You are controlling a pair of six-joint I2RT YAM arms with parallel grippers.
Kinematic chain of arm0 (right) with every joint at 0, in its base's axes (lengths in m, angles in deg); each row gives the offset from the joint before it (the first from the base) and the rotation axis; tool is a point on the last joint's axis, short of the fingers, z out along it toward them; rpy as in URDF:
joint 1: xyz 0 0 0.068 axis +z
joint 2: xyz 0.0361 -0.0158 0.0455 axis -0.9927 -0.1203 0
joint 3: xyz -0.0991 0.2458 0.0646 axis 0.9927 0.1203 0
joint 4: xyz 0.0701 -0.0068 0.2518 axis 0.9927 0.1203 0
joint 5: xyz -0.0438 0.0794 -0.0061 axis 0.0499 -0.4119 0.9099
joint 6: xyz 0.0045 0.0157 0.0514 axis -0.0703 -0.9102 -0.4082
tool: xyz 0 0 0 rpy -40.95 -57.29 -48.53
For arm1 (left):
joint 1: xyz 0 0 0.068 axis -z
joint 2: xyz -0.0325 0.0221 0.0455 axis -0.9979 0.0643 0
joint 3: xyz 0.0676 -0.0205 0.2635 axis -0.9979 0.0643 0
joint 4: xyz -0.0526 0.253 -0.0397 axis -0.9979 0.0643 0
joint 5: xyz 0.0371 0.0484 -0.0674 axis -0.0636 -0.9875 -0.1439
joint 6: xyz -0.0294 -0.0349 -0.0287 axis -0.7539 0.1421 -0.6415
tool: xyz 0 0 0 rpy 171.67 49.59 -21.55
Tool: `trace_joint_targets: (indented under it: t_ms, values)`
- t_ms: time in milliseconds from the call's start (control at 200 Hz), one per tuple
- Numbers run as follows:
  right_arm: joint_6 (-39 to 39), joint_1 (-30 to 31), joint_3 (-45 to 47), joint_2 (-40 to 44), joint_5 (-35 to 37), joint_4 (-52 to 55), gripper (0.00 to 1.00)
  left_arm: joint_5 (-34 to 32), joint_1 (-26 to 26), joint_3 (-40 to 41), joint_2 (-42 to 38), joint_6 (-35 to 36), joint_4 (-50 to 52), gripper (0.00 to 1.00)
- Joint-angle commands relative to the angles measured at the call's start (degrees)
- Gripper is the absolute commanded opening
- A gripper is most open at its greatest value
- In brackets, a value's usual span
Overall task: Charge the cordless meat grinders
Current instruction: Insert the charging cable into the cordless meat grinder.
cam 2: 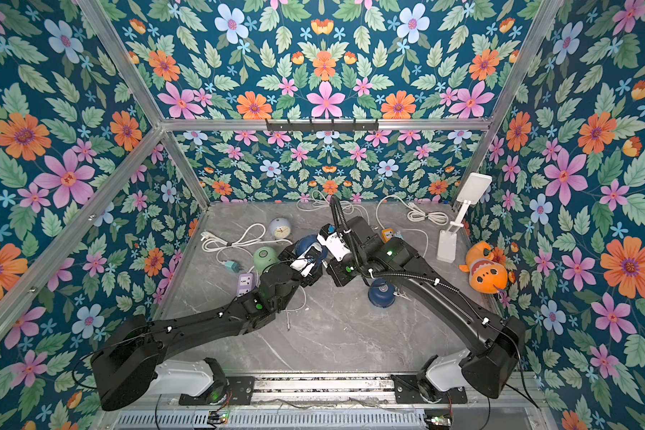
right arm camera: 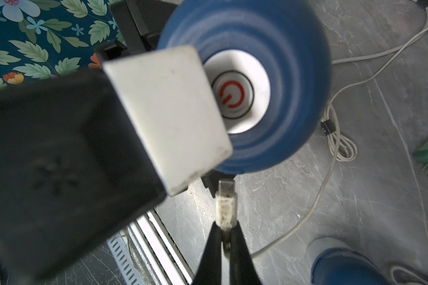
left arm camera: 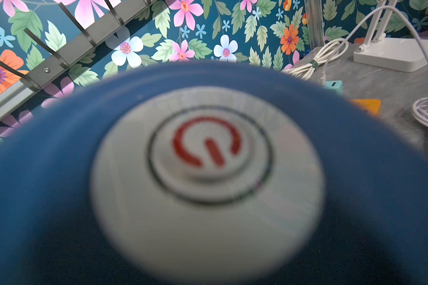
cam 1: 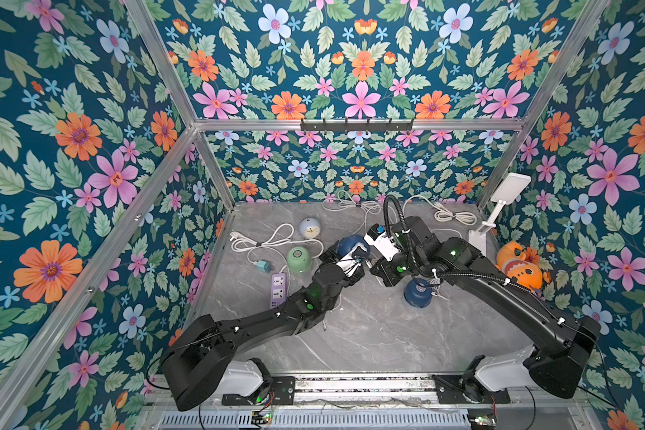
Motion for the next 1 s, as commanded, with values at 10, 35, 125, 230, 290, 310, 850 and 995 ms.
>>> trace_joint_targets:
  t_ms: [10,35,125,230,290,310,850,995]
  values:
    - [0.58,0.11,-0.67,-0.26,0.48,0.53,0.00,0.23,0.05,-0.05,-0.32,0.60,-1.79,0.40]
    - [0.57,0.08,-0.76,-0.38,0.44,0.55,0.00,0.23,0.09,-0.07,-0.41,0.68,-1.75,0.40]
    - [0.65,0.10,-0.87,-0.64,0.82,0.60,0.00,0.42,0.09,-0.09,-0.50,0.78,-1.46,0.39]
    - [0.73,0.05,-0.94,-0.69,1.10,0.61,0.00,0.47,0.09,0.13,-0.66,0.87,-1.18,0.39]
    - [0.70,0.09,-1.02,-0.80,1.28,0.79,0.00,0.49,0.09,0.28,-0.97,0.87,-1.12,0.39]
    - [0.74,0.03,-1.03,-0.84,1.28,0.91,0.00,0.49,0.09,0.32,-0.97,0.87,-1.07,0.39]
    - [0.65,0.11,-2.26,-1.69,0.12,1.01,0.00,1.27,0.40,0.46,-0.75,0.95,0.27,0.38]
    - [0.75,0.19,-2.39,-2.06,-0.17,1.30,0.00,1.28,0.51,0.37,-0.66,1.13,0.23,0.38]
